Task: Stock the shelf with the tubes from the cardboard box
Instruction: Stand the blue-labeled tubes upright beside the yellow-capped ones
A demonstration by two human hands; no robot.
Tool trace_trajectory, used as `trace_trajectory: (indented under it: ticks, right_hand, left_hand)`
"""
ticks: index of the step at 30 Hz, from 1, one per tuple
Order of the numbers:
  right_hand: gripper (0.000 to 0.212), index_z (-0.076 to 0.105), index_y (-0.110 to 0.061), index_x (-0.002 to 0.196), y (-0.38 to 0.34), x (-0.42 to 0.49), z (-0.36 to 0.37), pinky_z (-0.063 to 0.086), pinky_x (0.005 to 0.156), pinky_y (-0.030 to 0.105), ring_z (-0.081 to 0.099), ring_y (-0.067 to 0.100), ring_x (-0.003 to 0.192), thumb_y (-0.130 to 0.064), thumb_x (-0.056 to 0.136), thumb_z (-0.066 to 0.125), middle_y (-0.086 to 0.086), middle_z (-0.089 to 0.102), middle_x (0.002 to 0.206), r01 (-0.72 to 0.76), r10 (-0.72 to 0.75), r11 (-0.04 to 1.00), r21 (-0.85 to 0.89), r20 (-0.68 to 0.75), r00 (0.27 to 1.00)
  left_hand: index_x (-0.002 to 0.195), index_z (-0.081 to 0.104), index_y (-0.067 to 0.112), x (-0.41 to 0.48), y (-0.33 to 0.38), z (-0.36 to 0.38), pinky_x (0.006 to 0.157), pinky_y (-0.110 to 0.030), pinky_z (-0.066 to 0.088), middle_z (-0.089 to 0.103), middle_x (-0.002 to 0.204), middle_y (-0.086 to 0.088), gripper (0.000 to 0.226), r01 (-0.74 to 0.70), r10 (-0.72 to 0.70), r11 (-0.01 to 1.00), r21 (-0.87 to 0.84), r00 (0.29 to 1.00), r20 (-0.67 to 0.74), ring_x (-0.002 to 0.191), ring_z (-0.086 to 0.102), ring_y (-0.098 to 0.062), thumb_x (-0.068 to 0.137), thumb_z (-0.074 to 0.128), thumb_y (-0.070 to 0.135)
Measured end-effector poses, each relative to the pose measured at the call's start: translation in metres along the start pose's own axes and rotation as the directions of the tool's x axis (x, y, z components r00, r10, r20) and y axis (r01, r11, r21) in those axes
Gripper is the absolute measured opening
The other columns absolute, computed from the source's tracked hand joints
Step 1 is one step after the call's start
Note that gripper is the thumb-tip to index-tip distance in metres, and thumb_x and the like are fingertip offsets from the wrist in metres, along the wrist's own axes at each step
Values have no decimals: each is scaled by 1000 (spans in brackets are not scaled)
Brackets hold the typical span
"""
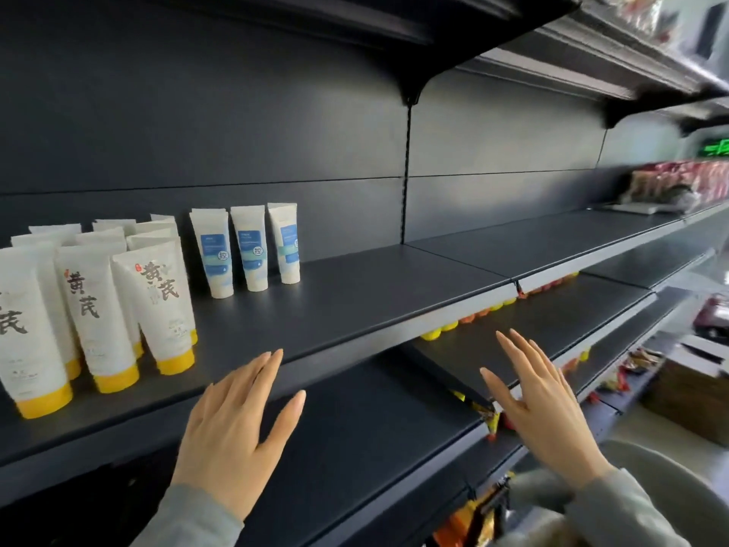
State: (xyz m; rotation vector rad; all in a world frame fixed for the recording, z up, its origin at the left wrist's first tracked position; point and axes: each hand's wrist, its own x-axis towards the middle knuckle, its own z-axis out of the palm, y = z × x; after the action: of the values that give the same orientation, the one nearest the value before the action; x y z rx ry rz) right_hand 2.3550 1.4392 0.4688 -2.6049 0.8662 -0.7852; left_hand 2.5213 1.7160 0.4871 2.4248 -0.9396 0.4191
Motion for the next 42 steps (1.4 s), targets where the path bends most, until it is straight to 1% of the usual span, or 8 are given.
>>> trace_trajectory:
  ticks: [4,14,19,25,27,30,39,42]
  right_hand:
    - [70,17,-31,149,32,-16,-5,19,118,46,12,16,147,-57,86,33,-7,17,158,-84,85,996,-14,9,996]
    - [75,16,-31,150,117,-43,-1,11,119,42,10,15,146,-62,82,28,-5,15,158,-316,318,948,-27,69,946]
    - [66,25,-23,148,171,-61,3,18,117,45,18,19,144,-52,91,38,0,23,156,-426,427,904,-39,48,903]
    - [64,30,-17,147,230,-85,22,23,116,43,24,21,143,-46,92,44,4,26,155,-560,560,828,-3,55,827]
    - [63,32,-17,147,247,-94,35,25,115,41,26,21,142,-46,92,44,5,27,155,-601,600,799,-7,60,797]
    - [60,33,-15,146,271,-107,59,24,115,38,27,23,141,-40,94,48,7,30,154,-654,652,757,-9,75,754]
    - [59,29,-12,146,325,-133,150,20,113,29,26,20,142,-38,96,46,7,28,154,-764,742,645,-10,250,623]
    - [59,29,-10,146,347,-141,189,23,112,29,28,22,141,-38,97,45,9,29,153,-803,772,593,-51,318,550]
  left_hand:
    - [144,21,35,8,19,20,114,-32,21,27,150,15,89,-31,32,999,-25,999,42,138,25,-7,68,0,74]
    - [141,36,27,31,90,95,114,-39,23,38,145,11,78,-158,181,975,-158,973,143,135,32,-11,77,14,67]
    - [138,41,21,42,124,147,111,-43,28,43,143,5,75,-227,274,950,-212,934,227,133,37,-14,79,19,63]
    - [138,41,19,48,145,215,105,-32,28,44,143,0,65,-164,261,942,-294,907,330,132,38,-18,84,32,55]
    - [138,42,19,43,147,239,105,-32,29,44,143,0,64,-142,252,946,-291,889,384,132,38,-18,84,33,52]
    - [138,42,18,32,151,273,106,-35,30,44,143,0,74,-134,258,952,-277,838,481,132,39,-20,79,27,60]
    - [140,39,22,21,159,376,106,-35,26,41,145,3,68,-79,217,969,-232,718,661,134,35,-17,80,31,53]
    - [140,38,23,19,161,413,106,-36,26,40,145,3,68,-79,208,974,-214,692,692,133,35,-19,79,31,54]
